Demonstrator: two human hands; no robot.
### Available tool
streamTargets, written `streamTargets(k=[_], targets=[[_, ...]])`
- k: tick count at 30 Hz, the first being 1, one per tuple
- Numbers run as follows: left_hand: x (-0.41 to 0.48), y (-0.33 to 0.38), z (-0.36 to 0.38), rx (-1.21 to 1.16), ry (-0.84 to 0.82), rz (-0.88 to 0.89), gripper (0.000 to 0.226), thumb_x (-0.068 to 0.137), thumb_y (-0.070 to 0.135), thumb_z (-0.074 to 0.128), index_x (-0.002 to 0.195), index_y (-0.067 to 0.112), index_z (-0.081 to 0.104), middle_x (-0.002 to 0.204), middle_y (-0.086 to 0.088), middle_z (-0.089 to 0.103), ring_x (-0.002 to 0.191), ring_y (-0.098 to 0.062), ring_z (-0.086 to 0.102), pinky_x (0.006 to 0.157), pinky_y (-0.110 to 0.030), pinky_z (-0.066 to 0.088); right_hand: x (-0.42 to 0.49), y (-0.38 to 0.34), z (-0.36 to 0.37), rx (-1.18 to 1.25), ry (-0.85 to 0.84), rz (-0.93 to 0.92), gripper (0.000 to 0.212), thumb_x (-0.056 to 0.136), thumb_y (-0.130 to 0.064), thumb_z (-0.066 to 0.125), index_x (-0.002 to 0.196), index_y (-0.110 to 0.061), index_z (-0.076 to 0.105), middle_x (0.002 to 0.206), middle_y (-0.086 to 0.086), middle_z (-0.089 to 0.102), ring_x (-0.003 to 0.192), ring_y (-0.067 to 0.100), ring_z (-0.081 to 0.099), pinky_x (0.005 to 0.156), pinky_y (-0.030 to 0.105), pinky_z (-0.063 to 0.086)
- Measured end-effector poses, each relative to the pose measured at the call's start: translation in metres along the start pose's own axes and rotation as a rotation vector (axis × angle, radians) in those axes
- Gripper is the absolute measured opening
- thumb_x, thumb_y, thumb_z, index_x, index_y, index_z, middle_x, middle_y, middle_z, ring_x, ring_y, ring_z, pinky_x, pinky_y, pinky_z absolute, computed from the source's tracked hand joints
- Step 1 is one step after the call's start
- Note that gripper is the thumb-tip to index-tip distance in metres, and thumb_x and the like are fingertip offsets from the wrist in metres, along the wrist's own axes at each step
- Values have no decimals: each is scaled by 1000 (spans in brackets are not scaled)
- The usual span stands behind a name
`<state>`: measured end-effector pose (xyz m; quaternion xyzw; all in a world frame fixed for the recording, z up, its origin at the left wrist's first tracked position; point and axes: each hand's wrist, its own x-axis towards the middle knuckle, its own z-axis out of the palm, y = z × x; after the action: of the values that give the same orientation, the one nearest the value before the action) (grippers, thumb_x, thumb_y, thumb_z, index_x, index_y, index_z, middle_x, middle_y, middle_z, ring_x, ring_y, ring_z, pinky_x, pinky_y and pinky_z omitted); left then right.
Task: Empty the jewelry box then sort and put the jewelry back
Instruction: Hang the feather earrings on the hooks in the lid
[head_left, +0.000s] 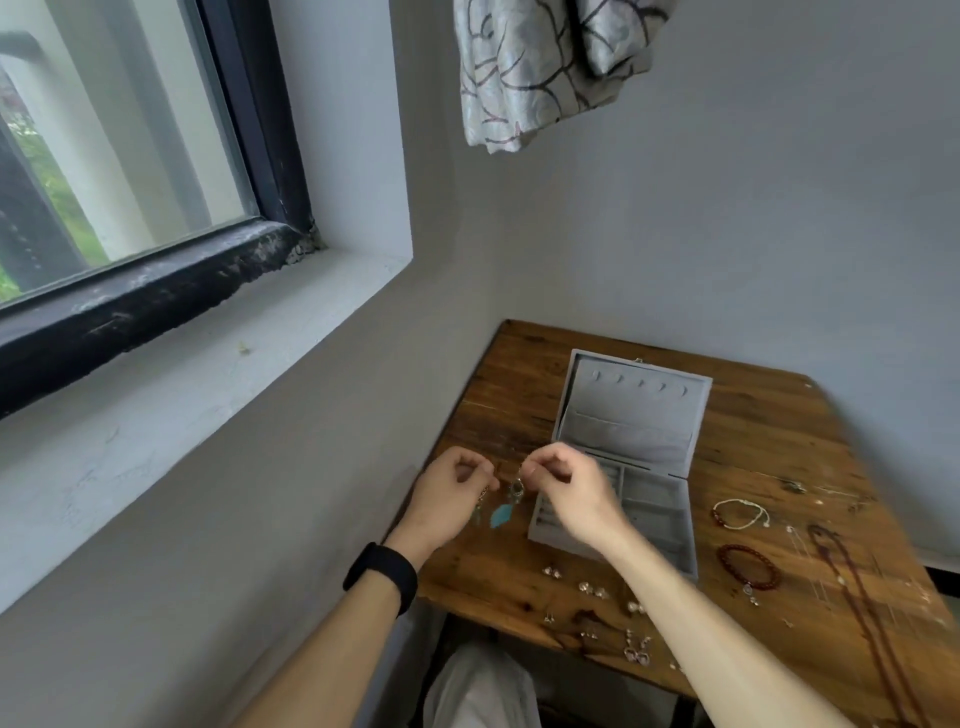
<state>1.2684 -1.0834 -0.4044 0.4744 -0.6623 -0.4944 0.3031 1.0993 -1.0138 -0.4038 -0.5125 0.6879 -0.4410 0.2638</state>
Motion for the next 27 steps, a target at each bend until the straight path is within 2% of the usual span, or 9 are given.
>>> streamTargets(k=[2,6,8,11,14,17,21,23,27], targets=[[-1,15,6,-21,-25,41,3,100,27,59,102,27,61,90,7,74,88,-4,68,74,-16,49,-5,-6,-16,65,34,-13,6,96,-27,65,94,-31,69,93,-12,74,89,1,68,80,21,53],[-5,52,25,-20,-103,204,16,98,24,62,113,29,58,89,3,75,81,-5,71,67,-16,53,-20,-21,-58,153,78,-42,6,95,-20,66,94,-23,70,89,-5,75,80,6,70,69,17,50],[-8,71,40,40,-194,326,13,98,22,63,109,28,66,88,4,75,81,-8,71,70,-19,55,-29,-26,-81,128,92,-62,5,95,-23,67,95,-23,72,88,-8,74,81,4,70,67,15,50],[-13,94,61,163,-288,439,11,96,30,67,102,27,76,85,13,76,82,-1,70,74,-14,53,-41,-28,-112,73,137,-108,6,93,-26,69,94,-26,75,88,-12,75,84,3,69,73,16,53],[-16,113,76,211,-304,484,15,94,35,69,102,25,78,84,14,76,82,2,70,72,-10,50,-53,-25,-136,43,187,-132,7,92,-29,71,90,-29,78,89,-15,75,89,3,69,78,21,56],[-18,127,90,241,-362,513,17,94,36,69,99,23,78,83,13,76,82,-1,70,75,-16,54,-63,-19,-155,29,223,-127,8,91,-29,72,91,-29,80,91,-17,76,91,2,69,80,20,55],[-21,138,111,274,-389,514,21,91,37,72,101,20,79,85,12,77,81,-2,71,79,-23,58,-74,-11,-173,-1,217,-119,16,94,-30,68,107,-30,78,101,-20,75,99,-4,66,85,16,54],[-21,140,120,307,-382,525,19,90,37,73,99,23,80,85,13,76,80,-1,70,78,-20,57,-78,-7,-180,-44,212,-119,18,95,-28,66,111,-31,75,103,-22,73,101,-6,65,85,14,52],[-20,140,136,386,-334,569,15,90,39,72,94,26,80,84,16,75,78,4,67,74,-16,56,-83,4,-189,-35,272,-76,15,92,-31,71,104,-40,69,95,-21,73,96,-6,66,87,18,52]])
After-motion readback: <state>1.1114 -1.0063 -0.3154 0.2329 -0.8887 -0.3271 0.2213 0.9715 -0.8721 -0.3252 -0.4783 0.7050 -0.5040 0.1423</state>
